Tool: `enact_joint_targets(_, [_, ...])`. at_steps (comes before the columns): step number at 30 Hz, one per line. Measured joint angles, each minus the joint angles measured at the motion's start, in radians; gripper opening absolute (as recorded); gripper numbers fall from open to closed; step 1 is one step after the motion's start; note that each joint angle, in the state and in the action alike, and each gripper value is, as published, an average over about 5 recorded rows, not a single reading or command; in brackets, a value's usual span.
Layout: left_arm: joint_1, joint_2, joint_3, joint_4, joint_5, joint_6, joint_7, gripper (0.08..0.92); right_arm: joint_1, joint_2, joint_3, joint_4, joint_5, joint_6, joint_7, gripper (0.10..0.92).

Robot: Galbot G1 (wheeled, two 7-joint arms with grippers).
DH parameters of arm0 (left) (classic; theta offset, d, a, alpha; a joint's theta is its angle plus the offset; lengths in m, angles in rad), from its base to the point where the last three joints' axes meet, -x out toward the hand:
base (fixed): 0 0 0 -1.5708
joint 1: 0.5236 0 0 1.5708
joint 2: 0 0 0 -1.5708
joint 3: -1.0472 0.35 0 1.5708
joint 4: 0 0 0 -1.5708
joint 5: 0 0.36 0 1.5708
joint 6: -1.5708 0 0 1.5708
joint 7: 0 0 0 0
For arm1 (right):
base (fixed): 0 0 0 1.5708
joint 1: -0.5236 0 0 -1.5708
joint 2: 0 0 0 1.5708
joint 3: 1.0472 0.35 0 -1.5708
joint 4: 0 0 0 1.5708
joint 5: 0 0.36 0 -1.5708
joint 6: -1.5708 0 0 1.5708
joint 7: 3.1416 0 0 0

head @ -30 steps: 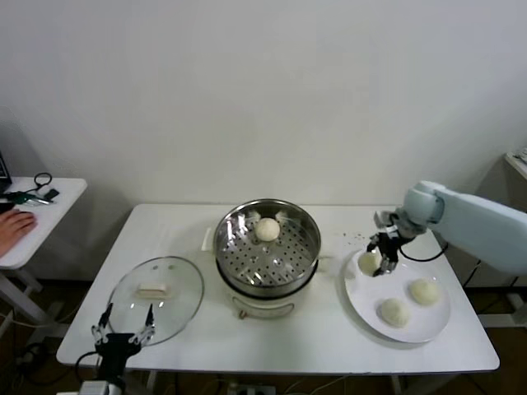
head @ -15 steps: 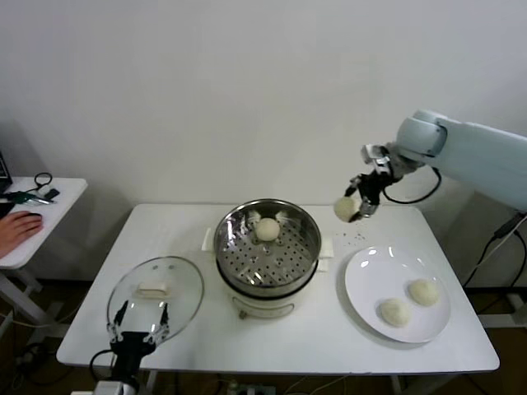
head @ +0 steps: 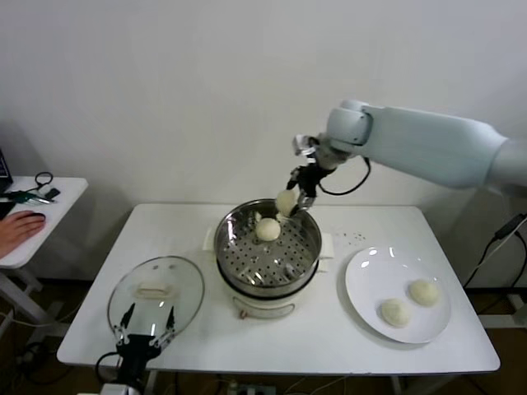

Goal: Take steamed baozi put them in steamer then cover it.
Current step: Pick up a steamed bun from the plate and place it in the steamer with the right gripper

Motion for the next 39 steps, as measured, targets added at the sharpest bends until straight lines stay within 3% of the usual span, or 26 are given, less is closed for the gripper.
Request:
enact_joint_targets(14, [0.009, 0.006, -0.001, -0.007, -0.002, 0.000, 0.009, 0.823, -0.093, 0.155, -0.030, -0.023, 0.017, -0.046, 0.076, 0.687])
enact_joint_targets(28, [0.013, 0.015, -0.004, -0.008, -0.018, -0.006, 0.012, 0.823, -0.154, 0.195, -0.038, -0.036, 0.011, -0.060, 0.102, 0.692])
enact_joint_targets(34, [0.013, 0.016, -0.005, -0.004, -0.019, -0.006, 0.011, 0.823, -0.155, 0.194, -0.035, -0.037, 0.005, -0.064, 0.100, 0.802])
enact_joint_targets(39, [0.014, 0.016, -0.006, -0.001, -0.020, -0.008, 0.009, 0.823, -0.137, 0.176, -0.031, -0.025, -0.001, -0.056, 0.085, 0.822])
